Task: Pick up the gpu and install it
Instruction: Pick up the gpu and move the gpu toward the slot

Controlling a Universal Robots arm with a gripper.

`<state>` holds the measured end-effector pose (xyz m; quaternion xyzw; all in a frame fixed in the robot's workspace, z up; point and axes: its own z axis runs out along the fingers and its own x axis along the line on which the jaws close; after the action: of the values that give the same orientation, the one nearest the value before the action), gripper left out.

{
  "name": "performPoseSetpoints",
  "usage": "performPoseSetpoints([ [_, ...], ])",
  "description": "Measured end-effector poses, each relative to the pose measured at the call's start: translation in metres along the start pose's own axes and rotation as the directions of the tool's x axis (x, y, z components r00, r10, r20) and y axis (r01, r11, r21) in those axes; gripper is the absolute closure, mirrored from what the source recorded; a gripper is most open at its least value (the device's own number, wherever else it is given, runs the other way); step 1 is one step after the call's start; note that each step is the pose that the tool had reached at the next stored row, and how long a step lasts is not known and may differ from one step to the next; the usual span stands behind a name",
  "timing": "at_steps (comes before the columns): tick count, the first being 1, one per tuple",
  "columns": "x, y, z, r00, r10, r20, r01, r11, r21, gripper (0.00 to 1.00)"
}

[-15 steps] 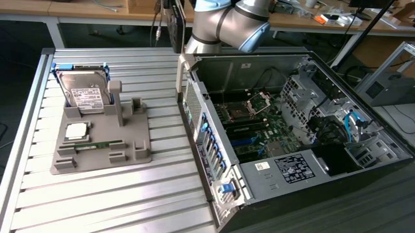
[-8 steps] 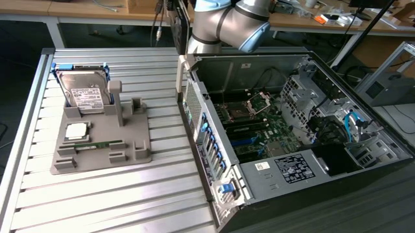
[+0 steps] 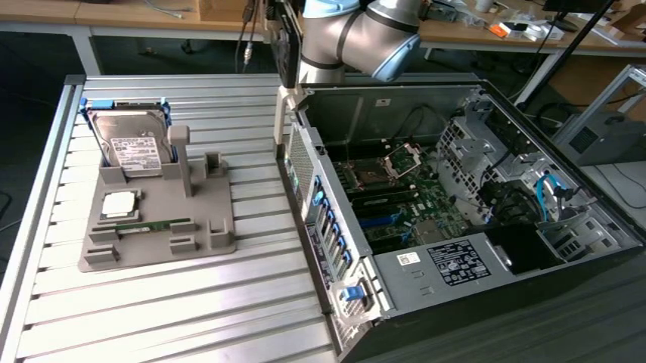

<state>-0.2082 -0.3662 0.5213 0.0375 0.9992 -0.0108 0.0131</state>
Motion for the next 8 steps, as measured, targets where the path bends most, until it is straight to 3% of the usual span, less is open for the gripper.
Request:
performPoseSetpoints([
  [8,-0.0072,0.0006,0.0034,1.0000,0.000,0.0007,0.000,1.0000,0.0098,0.73],
])
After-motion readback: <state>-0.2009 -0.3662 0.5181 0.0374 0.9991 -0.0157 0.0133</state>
